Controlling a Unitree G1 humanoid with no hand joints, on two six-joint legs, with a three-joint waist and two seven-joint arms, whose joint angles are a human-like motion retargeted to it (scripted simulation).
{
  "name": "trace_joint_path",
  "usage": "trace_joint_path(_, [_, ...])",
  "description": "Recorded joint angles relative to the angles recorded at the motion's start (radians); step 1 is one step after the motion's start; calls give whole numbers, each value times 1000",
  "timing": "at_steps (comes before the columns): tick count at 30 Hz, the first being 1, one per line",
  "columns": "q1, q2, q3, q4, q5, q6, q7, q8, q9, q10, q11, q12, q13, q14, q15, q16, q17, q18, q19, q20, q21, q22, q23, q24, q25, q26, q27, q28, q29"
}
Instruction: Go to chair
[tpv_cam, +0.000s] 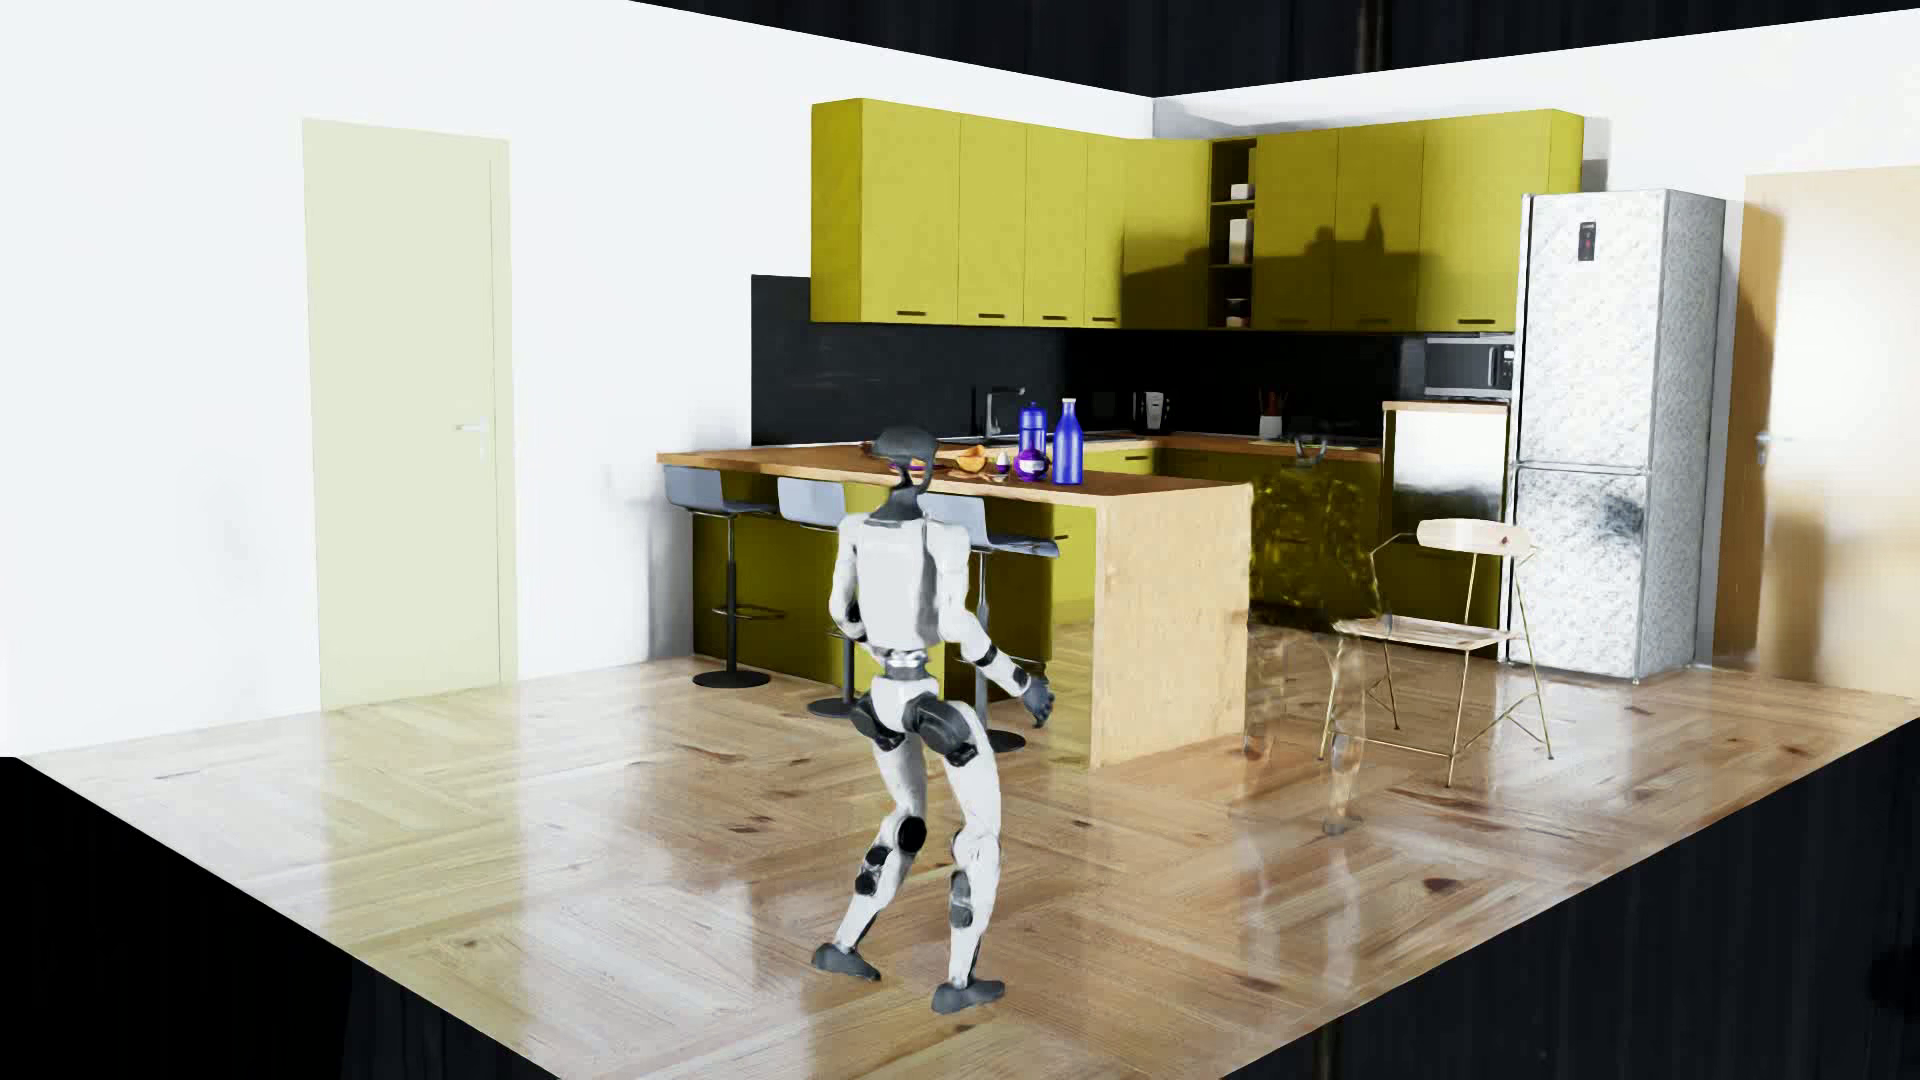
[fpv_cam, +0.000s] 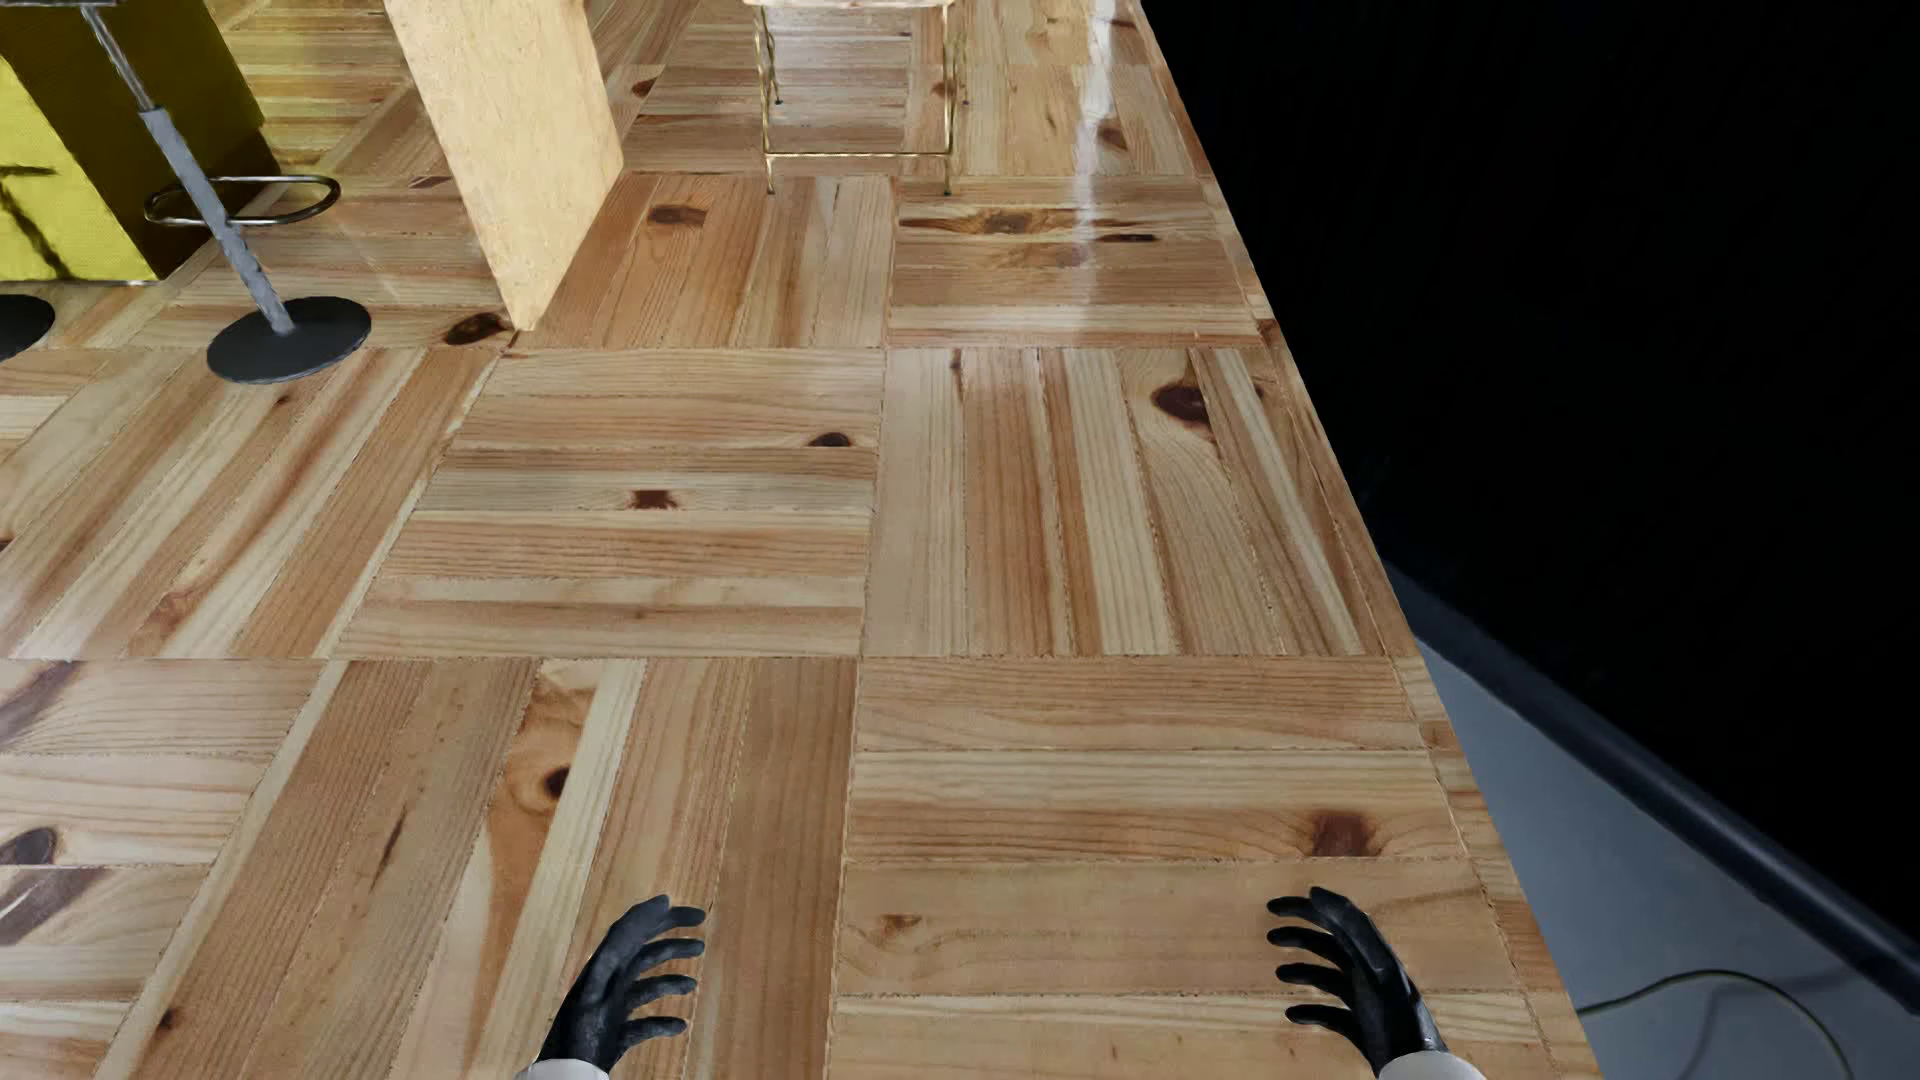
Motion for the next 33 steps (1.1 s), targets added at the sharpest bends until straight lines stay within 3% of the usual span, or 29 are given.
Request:
trace_joint_path(1, [-21,11,7,19,1,-2,9,1,1,-50,22,29,23,-87,-24,-14,-22,19,-5,-5,-16,44,28,15,11,2,-15,-19,2])
trace_joint_path(2, [-52,-2,2,55,0,-3,-10,-3,13,-201,79,60,25,-230,-65,-13,-18,132,0,-2,-6,64,4,38,28,21,-4,-44,-5])
trace_joint_path(3, [-51,-12,12,81,-7,-14,4,0,18,-209,131,72,23,-170,-123,-13,-7,-110,11,21,24,101,3,54,37,52,19,-69,-22])
trace_joint_path(4, [-42,-14,19,79,-18,-25,19,1,22,-210,168,66,19,-138,-161,-8,10,-32,26,5,33,129,5,58,34,89,53,-84,-41])
trace_joint_path(6, [-14,-17,1,47,-33,-78,20,20,34,-211,227,65,25,-177,-216,1,40,-25,36,-17,36,113,-4,31,2,140,103,-76,-61])
trace_joint_path(8, [22,-48,-37,34,-48,-121,26,18,45,-213,265,35,57,-225,-242,4,58,-30,17,-37,-12,98,4,-34,-25,114,91,-19,-53])
trace_joint_path(9, [42,-28,-37,38,-45,-120,21,14,61,-197,280,-4,85,-249,-275,3,39,-36,9,-48,-16,79,28,-68,-25,83,73,7,-47])
trace_joint_path(11, [-7,12,-37,22,-54,-105,1,15,96,-25,292,-52,116,-191,-330,-56,-5,-24,11,-55,-45,49,44,-110,-2,9,70,60,-51])
trace_joint_path(12, [-69,53,-24,19,-43,-68,-13,17,102,97,243,-44,107,-74,-327,-68,-31,55,13,-71,-52,67,57,-122,22,-11,69,65,-67])
trace_joint_path(13, [-122,95,-3,25,-40,-38,-3,22,104,135,196,-30,89,-15,-326,-53,-29,135,15,-63,-56,83,46,-128,45,-10,67,45,-87])
trace_joint_path(14, [-180,117,34,45,-43,1,20,12,111,100,195,-5,68,-54,-326,-48,-31,178,26,-56,-41,39,23,-115,61,17,55,21,-100])
trace_joint_path(15, [-207,51,42,75,-43,36,35,0,121,-43,385,33,18,-80,-259,-17,-2,197,45,-33,-17,33,-1,-78,55,40,60,1,-97])
trace_joint_path(16, [-168,-39,40,92,-44,57,27,5,127,-122,601,68,-52,-114,-111,19,28,-45,66,-34,13,108,14,-37,38,52,78,-2,-85])
trace_joint_path(17, [-138,-113,35,82,-52,52,32,15,115,-122,690,80,-66,-142,-21,46,55,-41,86,-56,11,165,18,-11,20,78,92,9,-63])
trace_joint_path(19, [-51,-199,1,53,-68,-2,39,39,112,-155,456,65,-5,-176,-166,-15,56,-47,116,-47,0,74,19,-20,0,138,73,68,-10])
trace_joint_path(20, [-59,-224,-27,39,-80,-30,30,45,121,-59,322,45,-8,-179,-79,-73,23,-26,111,-22,-6,11,51,-31,-5,140,53,91,14])
trace_joint_path(21, [-122,-195,-5,37,-69,-26,8,40,113,97,327,28,1,-76,-106,-71,-27,9,11,-64,-27,30,62,-42,-9,111,37,83,21])
trace_joint_path(22, [-185,-166,9,37,-62,-14,-4,36,91,184,310,35,13,15,-122,-60,-63,80,16,-71,-34,43,59,-57,-6,85,20,53,11])
trace_joint_path(23, [-226,-132,28,33,-65,-1,8,34,60,174,275,53,33,-13,-130,-50,-81,119,18,-67,-39,50,70,-73,2,72,-8,6,-14])
trace_joint_path(25, [-244,-44,52,59,-68,42,8,13,37,34,209,53,-10,-150,-147,-42,-42,59,32,-7,-1,22,7,-90,33,106,27,-61,-67])
trace_joint_path(26, [-228,-20,59,82,-60,62,-7,8,15,-145,199,64,-32,-183,-172,-17,-16,65,39,13,23,18,-32,-91,42,122,57,-77,-79])
trace_joint_path(27, [-177,-25,66,85,-71,47,3,21,15,-217,274,57,-58,9,-202,23,24,-102,45,14,25,88,-25,-84,42,115,76,-72,-82])
trace_joint_path(28, [-158,-52,53,68,-79,21,3,36,26,-213,368,52,-66,0,-188,47,55,-58,49,9,29,109,-9,-70,33,112,79,-51,-75])
trace_joint_path(31, [-110,1,32,58,-96,-53,9,47,47,-202,258,66,67,-72,-255,-33,43,-60,64,-10,11,84,21,-46,-2,48,76,31,-15])
trace_joint_path(33, [-72,61,24,70,-85,-67,-3,29,72,-206,215,8,100,-113,-276,-22,1,-66,58,-30,5,101,10,-49,13,-8,153,9,-4])
